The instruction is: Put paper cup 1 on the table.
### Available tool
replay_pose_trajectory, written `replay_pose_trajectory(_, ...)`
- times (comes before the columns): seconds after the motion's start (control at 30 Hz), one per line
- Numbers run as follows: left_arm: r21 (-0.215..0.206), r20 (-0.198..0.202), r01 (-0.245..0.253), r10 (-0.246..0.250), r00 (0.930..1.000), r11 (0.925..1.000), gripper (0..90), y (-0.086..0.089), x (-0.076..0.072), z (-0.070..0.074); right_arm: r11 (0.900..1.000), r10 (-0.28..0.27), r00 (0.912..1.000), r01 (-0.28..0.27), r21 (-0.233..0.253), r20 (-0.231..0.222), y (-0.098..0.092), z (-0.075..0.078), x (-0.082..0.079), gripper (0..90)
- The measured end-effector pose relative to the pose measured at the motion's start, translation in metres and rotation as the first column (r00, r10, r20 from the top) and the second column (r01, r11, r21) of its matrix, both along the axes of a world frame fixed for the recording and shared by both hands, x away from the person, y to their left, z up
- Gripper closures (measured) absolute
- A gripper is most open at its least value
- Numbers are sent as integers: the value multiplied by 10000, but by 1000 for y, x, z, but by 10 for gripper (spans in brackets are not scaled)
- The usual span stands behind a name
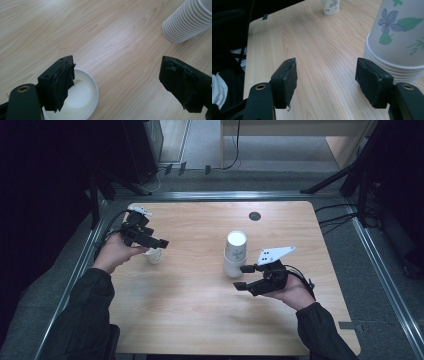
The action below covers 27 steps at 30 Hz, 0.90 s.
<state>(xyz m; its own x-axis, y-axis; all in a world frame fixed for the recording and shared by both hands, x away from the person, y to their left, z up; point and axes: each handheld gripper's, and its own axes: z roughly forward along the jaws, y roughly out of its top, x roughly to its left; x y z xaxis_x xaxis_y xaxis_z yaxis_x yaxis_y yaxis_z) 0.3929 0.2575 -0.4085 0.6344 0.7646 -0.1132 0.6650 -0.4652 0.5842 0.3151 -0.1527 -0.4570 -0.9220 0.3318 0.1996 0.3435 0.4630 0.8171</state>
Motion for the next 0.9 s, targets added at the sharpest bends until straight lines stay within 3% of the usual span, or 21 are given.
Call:
replay_pose_trajectory(0.03, 39, 43, 22, -22, 10000, 10000, 143, -2, -1, -1, 10000, -83, 10000, 82, 56, 19, -2, 1, 0, 348)
replay_pose_trajectory(0.1, -348, 157, 195, -189, 9997, 9992, 190, -8, -5, -3, 9994, -325, 9995, 325, -130, 9, -5, 2, 1, 342)
replay_pose_trajectory(0.17, -566, 286, 236, -220, 9993, 9981, 226, -11, -7, -4, 9990, -422, 9987, 418, -127, -280, -7, 3, 3, 330)
replay_pose_trajectory(0.27, -742, 371, 319, -292, 9989, 9967, 234, -15, -10, -5, 9988, -473, 9986, 469, -164, -249, -9, 3, 3, 331)
replay_pose_trajectory(0.4, -985, 662, 488, -424, 9969, 9939, 319, -22, -19, -7, 9987, -490, 9986, 487, -164, -214, -13, 4, 4, 321)
replay_pose_trajectory(0.63, -1078, 800, 544, -459, 9957, 9927, 313, -29, -30, -15, 9979, -503, 9987, 507, -407, 113, -19, 4, 3, 371)
replay_pose_trajectory(0.67, -1255, 770, 642, -548, 9955, 9900, 315, -31, -33, -18, 9973, -558, 9984, 560, -482, 50, -20, 4, 4, 352)
replay_pose_trajectory(0.73, -1162, 787, 793, -704, 9944, 9901, 320, -33, -37, -21, 9960, -780, 9967, 770, -453, -209, -22, 4, 7, 358)
replay_pose_trajectory(0.9, -1335, 720, 1152, -1063, 9917, 9843, 320, -37, -46, -24, 9953, -891, 9960, 886, -398, -108, -26, 5, 9, 360)
